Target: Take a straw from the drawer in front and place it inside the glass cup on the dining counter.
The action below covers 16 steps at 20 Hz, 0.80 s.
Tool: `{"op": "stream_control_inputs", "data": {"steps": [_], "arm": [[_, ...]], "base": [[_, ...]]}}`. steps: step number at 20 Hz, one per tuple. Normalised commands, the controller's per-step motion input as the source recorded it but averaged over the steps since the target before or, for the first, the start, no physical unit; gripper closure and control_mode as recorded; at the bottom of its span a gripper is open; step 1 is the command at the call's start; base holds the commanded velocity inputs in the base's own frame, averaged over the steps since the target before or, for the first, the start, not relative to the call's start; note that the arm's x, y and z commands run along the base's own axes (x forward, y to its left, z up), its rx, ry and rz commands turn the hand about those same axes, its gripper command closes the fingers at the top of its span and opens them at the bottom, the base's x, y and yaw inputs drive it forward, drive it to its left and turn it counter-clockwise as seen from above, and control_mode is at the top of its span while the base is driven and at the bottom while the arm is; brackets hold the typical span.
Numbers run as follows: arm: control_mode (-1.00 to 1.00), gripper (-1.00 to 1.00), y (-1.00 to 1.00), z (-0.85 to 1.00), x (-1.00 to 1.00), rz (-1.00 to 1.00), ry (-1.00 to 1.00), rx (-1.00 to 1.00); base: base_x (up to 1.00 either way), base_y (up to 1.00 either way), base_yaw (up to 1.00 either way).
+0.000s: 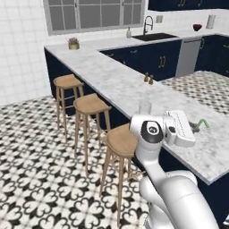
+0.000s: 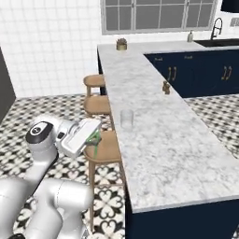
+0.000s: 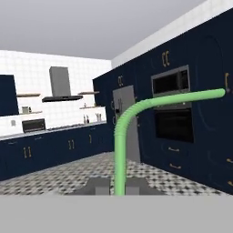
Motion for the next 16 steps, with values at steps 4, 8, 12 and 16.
{"op": "stream_control_inputs", "data": {"steps": [4,8,12,16], "arm": [[1.00,1.00,0.00,0.00,0.00,0.00,0.00,0.00],[1.00,1.00,0.00,0.00,0.00,0.00,0.00,0.00],[1.00,1.00,0.00,0.00,0.00,0.00,0.00,0.00],[1.00,1.00,0.00,0.00,0.00,0.00,0.00,0.00]], "base": [[0.68,0.45,-0.28],[0.49,0.21,-0.37],[0.44,0.20,-0.41],[0.59,0.26,-0.34]]}}
